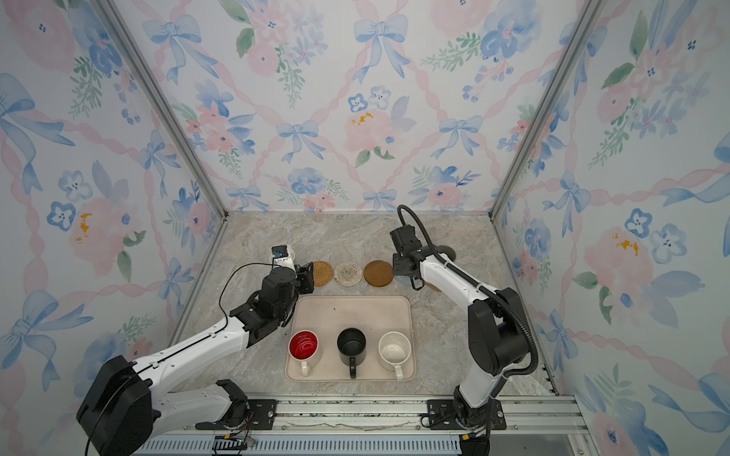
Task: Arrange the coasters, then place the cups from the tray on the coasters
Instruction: 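Lift and carry the white mug with the right gripper toward the grey mug, then lower the white mug beside the grey mug with the right gripper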
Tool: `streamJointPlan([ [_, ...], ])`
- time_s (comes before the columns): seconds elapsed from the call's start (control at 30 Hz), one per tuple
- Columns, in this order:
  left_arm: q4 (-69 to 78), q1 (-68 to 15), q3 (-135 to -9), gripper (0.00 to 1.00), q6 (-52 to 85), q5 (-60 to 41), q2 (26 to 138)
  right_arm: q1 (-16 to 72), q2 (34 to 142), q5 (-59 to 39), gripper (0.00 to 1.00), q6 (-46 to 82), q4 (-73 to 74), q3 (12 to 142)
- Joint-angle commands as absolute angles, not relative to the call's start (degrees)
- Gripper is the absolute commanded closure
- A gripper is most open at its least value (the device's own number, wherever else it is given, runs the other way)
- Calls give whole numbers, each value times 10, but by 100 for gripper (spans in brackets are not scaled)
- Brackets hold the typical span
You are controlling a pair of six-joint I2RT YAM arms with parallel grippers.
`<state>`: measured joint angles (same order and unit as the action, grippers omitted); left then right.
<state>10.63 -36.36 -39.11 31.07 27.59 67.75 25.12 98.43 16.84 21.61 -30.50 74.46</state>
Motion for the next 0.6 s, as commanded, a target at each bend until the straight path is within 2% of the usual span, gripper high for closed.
streamJointPlan([
  [0.0,103,-359,-383,52,302,277,667,246,988,173,100,228,-276,754],
  [0.57,102,-357,-381,52,303,278,663,240,1006,169,100,243,-271,735],
])
